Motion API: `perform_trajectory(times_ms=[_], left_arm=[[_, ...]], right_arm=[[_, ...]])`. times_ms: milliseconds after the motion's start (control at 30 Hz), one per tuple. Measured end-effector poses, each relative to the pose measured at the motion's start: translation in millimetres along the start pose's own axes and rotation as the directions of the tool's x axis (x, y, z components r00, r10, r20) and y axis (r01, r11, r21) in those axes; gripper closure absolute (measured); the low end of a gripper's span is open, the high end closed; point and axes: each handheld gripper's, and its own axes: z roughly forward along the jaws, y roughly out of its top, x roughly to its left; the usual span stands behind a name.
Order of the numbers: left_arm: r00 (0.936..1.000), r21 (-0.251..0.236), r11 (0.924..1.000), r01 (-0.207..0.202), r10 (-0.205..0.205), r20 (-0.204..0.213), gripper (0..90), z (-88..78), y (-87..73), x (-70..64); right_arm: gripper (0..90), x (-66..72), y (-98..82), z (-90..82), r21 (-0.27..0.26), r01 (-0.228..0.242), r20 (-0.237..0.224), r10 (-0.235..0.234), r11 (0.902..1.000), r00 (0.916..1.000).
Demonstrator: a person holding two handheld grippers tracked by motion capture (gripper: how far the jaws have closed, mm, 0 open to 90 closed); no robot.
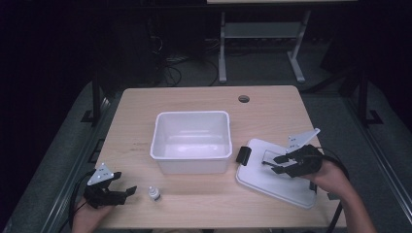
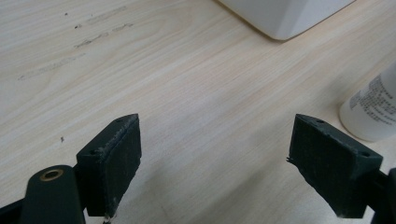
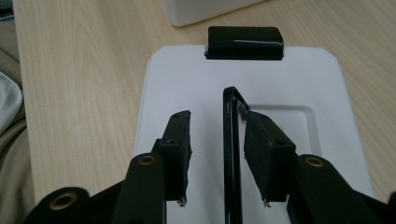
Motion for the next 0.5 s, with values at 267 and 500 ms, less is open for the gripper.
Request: perform_trajectory(times_ms=[267, 500], left_arm=[[1.0000, 0.001, 1.0000, 0.002, -0.002, 0.003, 16.7, -0.4, -0.2, -2.1], [1.0000, 0.008, 1.0000, -0.006, 0.006, 0.007, 16.7, -2.0, 0.8, -2.9]], right_arm=[[52.8, 14.1, 1.4, -2.4, -0.028, 0.010, -0.019, -0.011, 0.9996, 0.9998], [44.4, 22.9, -0.6, 5.6, -0.040, 0.007, -0.032, -0.009, 0.9992, 0.9995]])
